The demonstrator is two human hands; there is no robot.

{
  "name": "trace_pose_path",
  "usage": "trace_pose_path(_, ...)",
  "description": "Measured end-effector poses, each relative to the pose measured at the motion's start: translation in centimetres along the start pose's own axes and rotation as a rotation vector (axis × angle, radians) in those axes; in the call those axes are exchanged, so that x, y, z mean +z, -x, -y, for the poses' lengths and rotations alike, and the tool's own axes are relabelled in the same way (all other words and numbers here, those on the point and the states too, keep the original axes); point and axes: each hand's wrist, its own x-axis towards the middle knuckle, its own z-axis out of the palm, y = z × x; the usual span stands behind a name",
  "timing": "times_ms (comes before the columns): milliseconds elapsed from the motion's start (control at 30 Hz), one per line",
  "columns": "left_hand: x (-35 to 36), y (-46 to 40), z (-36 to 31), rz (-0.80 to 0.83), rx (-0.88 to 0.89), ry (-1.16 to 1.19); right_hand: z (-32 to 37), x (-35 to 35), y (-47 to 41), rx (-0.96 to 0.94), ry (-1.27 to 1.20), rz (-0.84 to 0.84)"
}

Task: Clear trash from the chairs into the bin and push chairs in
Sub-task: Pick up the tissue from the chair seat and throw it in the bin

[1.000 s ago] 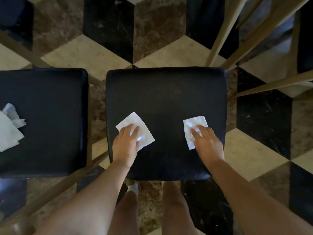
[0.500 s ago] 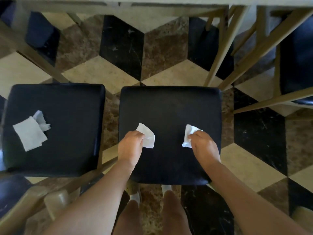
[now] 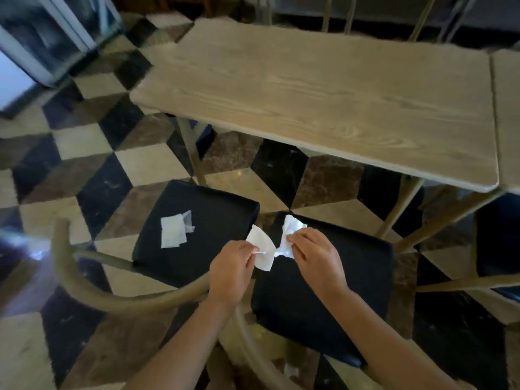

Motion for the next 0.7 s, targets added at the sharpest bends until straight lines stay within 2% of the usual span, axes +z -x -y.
trace_pose_path(200, -8.0, 2.8, 6.0, -0.113, -0.171, 0.056, 11.0, 1.1, -4.1, -0.214, -0.035, -0.013)
trace_pose_path(367, -13.3, 5.6, 12.7, -0.218, -0.208, 0.075, 19.9, 6.7, -5.1, -0.324, -0.026, 0.112)
trace_pose_path(700, -23.1, 11.5, 26.8, -0.164, -0.649, 0.668, 36.1, 19.4, -2.9, -0.330, -0.040, 0.243)
